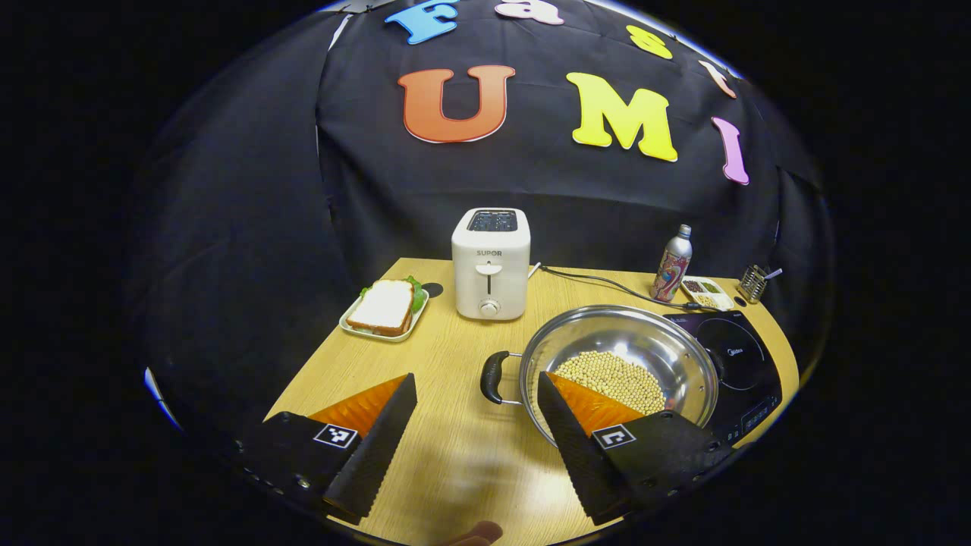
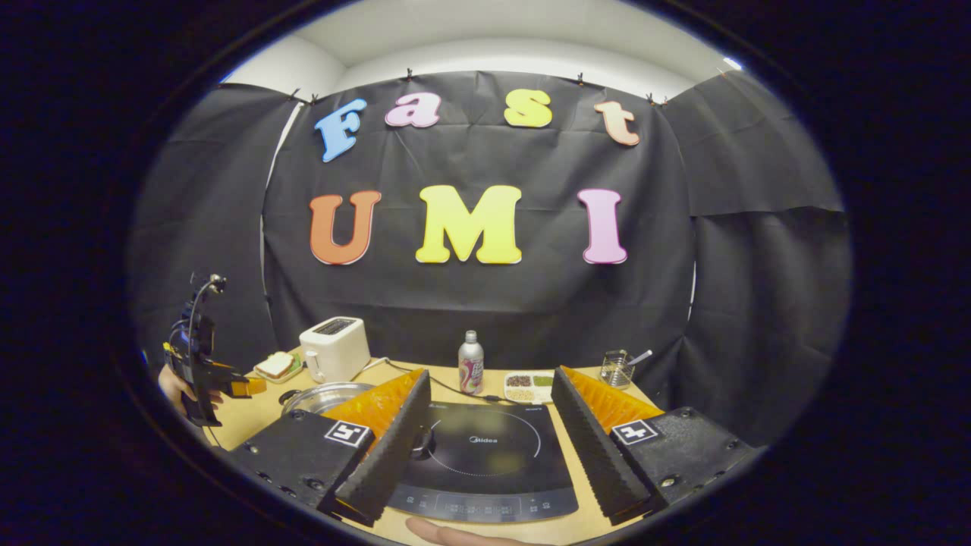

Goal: First push the handle of the pot to place it horizontally, then grasp the pot with both hands and set it on the induction cooktop.

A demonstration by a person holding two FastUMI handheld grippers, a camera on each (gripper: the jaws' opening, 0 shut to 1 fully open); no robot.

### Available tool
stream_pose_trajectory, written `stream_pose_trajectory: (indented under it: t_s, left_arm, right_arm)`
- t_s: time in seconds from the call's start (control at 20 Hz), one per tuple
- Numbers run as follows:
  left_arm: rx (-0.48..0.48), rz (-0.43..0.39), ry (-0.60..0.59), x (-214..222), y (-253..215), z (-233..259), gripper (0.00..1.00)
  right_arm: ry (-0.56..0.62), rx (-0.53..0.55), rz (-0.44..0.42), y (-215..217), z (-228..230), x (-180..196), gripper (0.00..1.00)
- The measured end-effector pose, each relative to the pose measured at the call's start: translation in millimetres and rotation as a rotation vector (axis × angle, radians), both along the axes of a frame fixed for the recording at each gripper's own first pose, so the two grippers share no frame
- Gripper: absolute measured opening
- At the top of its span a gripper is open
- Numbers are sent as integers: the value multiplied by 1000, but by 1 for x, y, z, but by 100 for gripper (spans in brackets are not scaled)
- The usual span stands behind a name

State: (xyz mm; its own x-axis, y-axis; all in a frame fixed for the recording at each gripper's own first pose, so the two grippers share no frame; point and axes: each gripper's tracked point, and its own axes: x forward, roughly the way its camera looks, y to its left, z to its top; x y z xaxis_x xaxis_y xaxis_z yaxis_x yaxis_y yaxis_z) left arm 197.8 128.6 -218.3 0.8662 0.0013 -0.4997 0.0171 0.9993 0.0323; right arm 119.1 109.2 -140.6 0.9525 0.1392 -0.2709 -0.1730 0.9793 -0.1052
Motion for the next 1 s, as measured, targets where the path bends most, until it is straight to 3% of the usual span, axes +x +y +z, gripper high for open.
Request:
stream_pose_trajectory:
  t_s: [0.15, 0.4, 0.45, 0.5, 0.75, 0.85, 1.0]
  left_arm:
    - [-48, -34, -82, 0, -11, 25, 96]
    - [-34, -44, -241, 11, -5, 55, 95]
    - [-37, -52, -220, 12, -7, 47, 95]
    - [-34, -52, -183, 15, -6, 36, 95]
    - [-34, -76, -48, 27, -8, -6, 95]
    - [-30, -83, -1, 29, -9, -22, 95]
    - [-23, -109, 62, 36, -15, -40, 95]
  right_arm:
    - [40, -8, 6, 13, -18, 8, 96]
    - [143, -15, 35, 36, -55, 18, 100]
    - [164, -15, 37, 39, -63, 21, 96]
    - [187, -11, 40, 43, -71, 24, 100]
    - [314, 14, 86, 69, -111, 40, 96]
    - [357, 14, 80, 77, -128, 51, 100]
    - [439, 30, 74, 88, -159, 64, 97]
